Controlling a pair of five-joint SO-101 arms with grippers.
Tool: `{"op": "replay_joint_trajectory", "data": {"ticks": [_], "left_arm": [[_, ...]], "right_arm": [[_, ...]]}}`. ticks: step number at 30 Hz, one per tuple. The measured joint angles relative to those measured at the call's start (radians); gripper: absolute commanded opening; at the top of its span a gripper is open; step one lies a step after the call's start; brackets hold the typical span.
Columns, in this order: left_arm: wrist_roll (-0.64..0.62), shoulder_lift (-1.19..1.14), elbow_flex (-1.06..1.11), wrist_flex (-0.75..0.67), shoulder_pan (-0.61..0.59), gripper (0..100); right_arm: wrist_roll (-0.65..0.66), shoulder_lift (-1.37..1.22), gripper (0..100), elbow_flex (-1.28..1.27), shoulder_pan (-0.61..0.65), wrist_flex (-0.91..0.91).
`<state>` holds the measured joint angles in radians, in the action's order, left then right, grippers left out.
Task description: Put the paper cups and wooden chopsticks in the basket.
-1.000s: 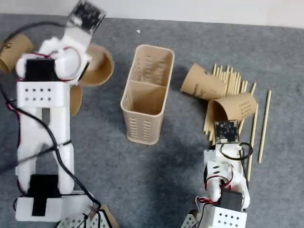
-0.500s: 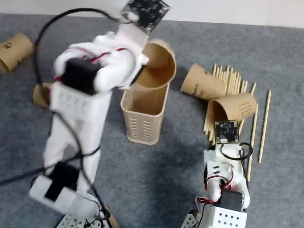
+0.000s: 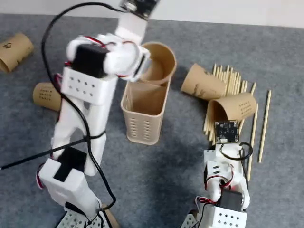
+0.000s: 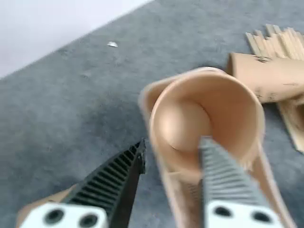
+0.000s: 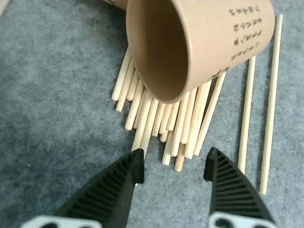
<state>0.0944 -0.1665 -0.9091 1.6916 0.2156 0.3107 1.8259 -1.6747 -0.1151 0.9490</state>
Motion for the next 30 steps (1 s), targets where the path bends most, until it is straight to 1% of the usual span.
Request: {"op": "replay_joint_trajectory", "data": {"ticks": [4,9,10,13,17,22,28,30], "left_arm": [[0.025,-0.002,-0.049,0.000,-0.092,27],[0.028,-0.002,-0.032,0.012,-0.272,25],[0.034,-0.002,-0.005,0.017,-0.311,25],[0.120,-0.003,0.127,0.017,-0.414,25],[0.215,-0.003,0.285,-0.003,-0.499,25],[0.292,-0.003,0.408,-0.075,-0.563,25],[0.302,-0.003,0.595,-0.216,-0.566,25],[0.302,-0.005,0.628,-0.273,-0.589,25]], "right_arm": [[0.000,0.000,22.0,0.000,0.000,0.000],[0.000,0.000,22.0,0.000,0.000,0.000],[0.000,0.000,22.0,0.000,0.000,0.000],[0.000,0.000,22.0,0.000,0.000,0.000],[0.000,0.000,22.0,0.000,0.000,0.000],[0.000,0.000,22.0,0.000,0.000,0.000],[0.000,0.000,22.0,0.000,0.000,0.000],[0.000,0.000,22.0,0.000,0.000,0.000]]}}
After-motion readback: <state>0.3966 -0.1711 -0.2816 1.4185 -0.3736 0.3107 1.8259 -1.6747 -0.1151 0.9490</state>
